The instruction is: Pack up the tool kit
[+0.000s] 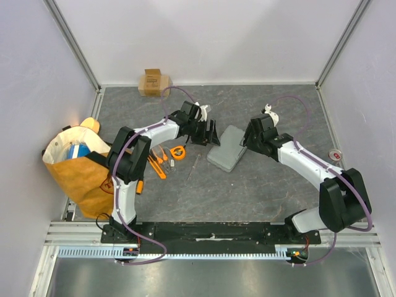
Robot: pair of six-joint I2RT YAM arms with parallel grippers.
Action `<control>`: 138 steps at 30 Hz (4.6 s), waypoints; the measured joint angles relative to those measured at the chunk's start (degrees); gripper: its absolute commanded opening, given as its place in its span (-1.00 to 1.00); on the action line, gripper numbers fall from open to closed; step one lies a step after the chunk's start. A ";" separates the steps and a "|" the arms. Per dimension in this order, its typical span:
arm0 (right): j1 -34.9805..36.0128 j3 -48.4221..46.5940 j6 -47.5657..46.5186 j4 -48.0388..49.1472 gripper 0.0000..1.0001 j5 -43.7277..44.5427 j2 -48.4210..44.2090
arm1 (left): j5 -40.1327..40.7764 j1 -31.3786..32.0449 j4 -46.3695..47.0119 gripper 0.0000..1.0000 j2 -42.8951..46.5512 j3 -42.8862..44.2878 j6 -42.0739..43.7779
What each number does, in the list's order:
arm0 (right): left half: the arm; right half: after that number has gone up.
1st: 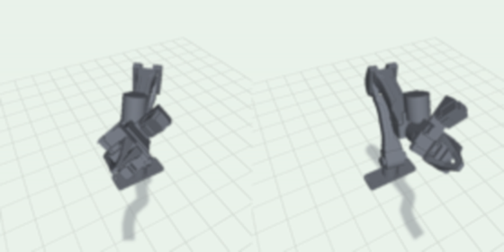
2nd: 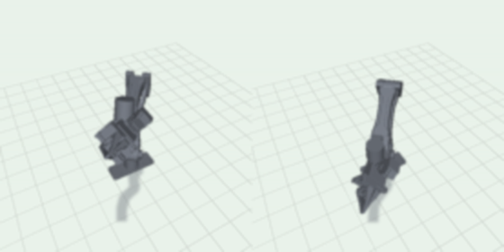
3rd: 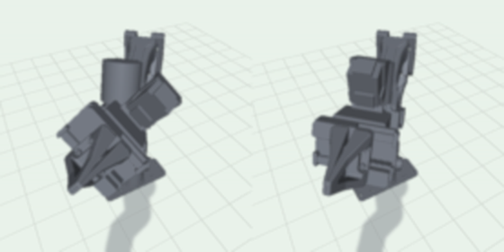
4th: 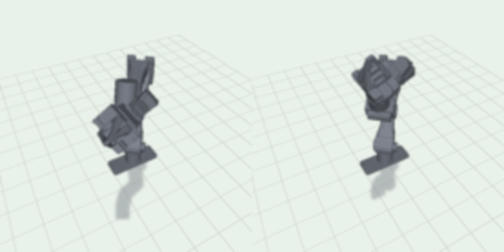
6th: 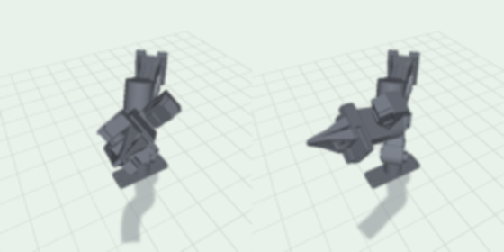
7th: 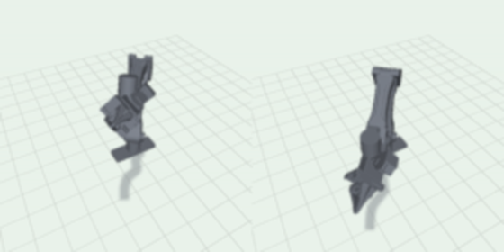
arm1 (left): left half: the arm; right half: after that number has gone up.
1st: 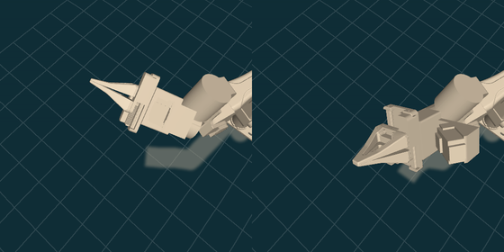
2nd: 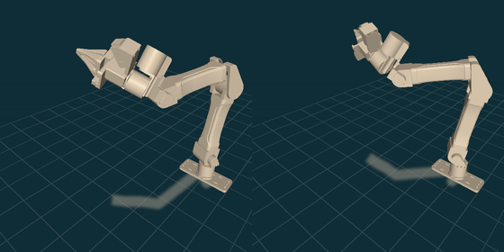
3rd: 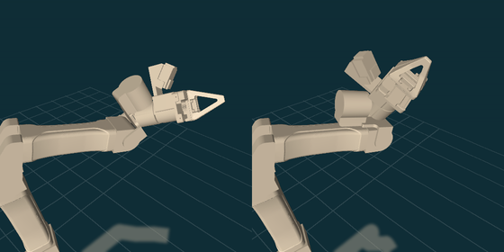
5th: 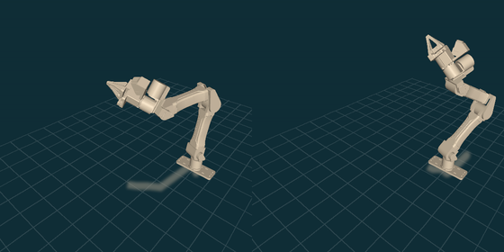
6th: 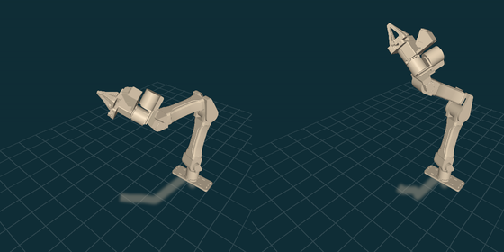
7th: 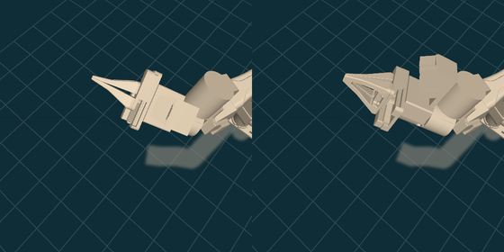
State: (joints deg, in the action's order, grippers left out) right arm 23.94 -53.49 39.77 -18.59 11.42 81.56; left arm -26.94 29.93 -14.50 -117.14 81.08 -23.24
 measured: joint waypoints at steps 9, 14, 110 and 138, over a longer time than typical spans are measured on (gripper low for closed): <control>-0.57 1.31 2.19 -3.37 0.04 0.20 1.77 | -0.70 0.81 -2.86 0.23 -1.92 2.19 2.08; -1.05 1.79 2.47 -2.89 0.00 -1.07 3.21 | -0.79 0.96 -4.42 0.05 -2.95 4.63 2.56; -3.58 -6.38 1.01 -8.92 0.25 2.12 6.29 | 4.57 2.29 -27.02 -0.08 -10.67 22.93 -4.79; -5.42 -3.52 -0.44 -0.24 -0.45 -6.38 13.70 | 4.37 2.27 -27.43 -0.08 -10.75 23.10 -4.79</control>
State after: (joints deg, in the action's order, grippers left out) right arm 18.52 -57.01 39.33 -18.83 5.04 95.26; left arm -22.57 32.21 -41.93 -127.90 104.18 -28.03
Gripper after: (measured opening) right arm 0.383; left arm 0.463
